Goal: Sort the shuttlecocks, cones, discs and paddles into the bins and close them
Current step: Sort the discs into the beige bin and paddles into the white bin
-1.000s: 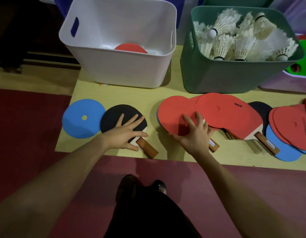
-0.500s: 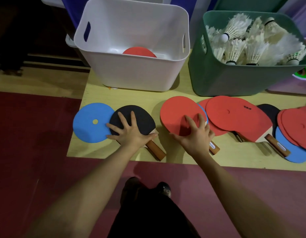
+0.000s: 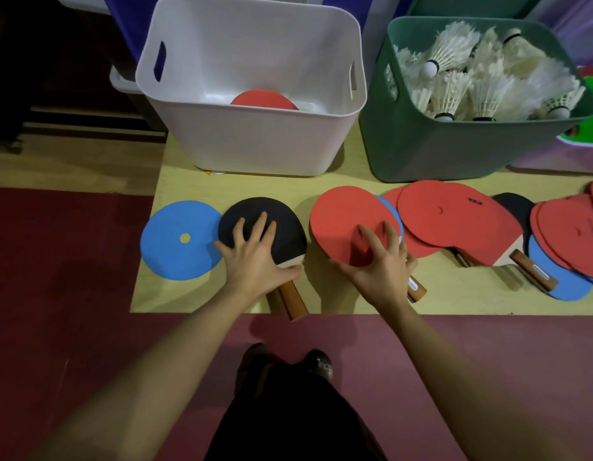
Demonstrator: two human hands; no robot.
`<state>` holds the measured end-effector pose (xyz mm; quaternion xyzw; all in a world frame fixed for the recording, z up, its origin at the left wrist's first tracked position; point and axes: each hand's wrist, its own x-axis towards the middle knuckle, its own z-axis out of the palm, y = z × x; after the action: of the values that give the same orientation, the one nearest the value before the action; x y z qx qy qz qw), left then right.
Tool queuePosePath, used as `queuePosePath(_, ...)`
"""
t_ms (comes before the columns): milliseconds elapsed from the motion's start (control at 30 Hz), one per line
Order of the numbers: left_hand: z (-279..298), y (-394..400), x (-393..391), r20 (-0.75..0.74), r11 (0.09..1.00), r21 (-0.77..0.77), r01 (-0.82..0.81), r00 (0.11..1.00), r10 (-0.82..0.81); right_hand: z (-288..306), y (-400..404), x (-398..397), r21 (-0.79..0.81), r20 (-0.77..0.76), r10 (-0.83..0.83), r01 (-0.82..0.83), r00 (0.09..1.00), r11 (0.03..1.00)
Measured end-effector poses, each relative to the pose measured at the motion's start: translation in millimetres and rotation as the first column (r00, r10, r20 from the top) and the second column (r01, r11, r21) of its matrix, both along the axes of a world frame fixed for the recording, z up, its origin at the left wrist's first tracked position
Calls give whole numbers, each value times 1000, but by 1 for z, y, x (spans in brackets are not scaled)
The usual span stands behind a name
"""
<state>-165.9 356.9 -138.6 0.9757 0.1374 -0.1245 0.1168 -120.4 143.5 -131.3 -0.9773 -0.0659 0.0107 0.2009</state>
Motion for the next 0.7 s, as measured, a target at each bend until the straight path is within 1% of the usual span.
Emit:
queuePosePath(67, 14, 8, 3, 19, 998, -5, 62, 998, -62, 8, 1, -3, 29, 38, 13, -14, 999, 999)
queuePosePath(167, 41, 17, 3, 97, 979, 44, 201, 974, -205, 27, 9, -8, 65, 131, 50, -59, 990, 996)
queuePosePath(233, 62, 23, 3, 166, 970, 53, 239, 955, -244, 45, 19, -9, 93, 201, 62, -82, 978, 992)
queuePosePath(300, 85, 31, 3, 266, 966, 46, 253, 929, -256, 63, 30, -8, 130, 260, 65, -102, 963, 986)
queuePosePath(367, 108, 41, 6, 394, 960, 49, 275, 878, -272, 81, 41, -4, 156, 336, 65, -124, 940, 980)
queuePosePath(433, 131, 54, 12, 482, 951, 74, 299, 824, -297, 100, 53, 4, 165, 391, 64, -139, 918, 977)
queuePosePath(600, 185, 86, 47, 577, 925, 175, 336, 727, -373, 148, 85, 36, 161, 491, 98, -200, 865, 966)
queuePosePath(700, 211, 107, 78, 580, 865, 299, 403, 643, -499, 171, 101, 65, 114, 547, 167, -271, 820, 956)
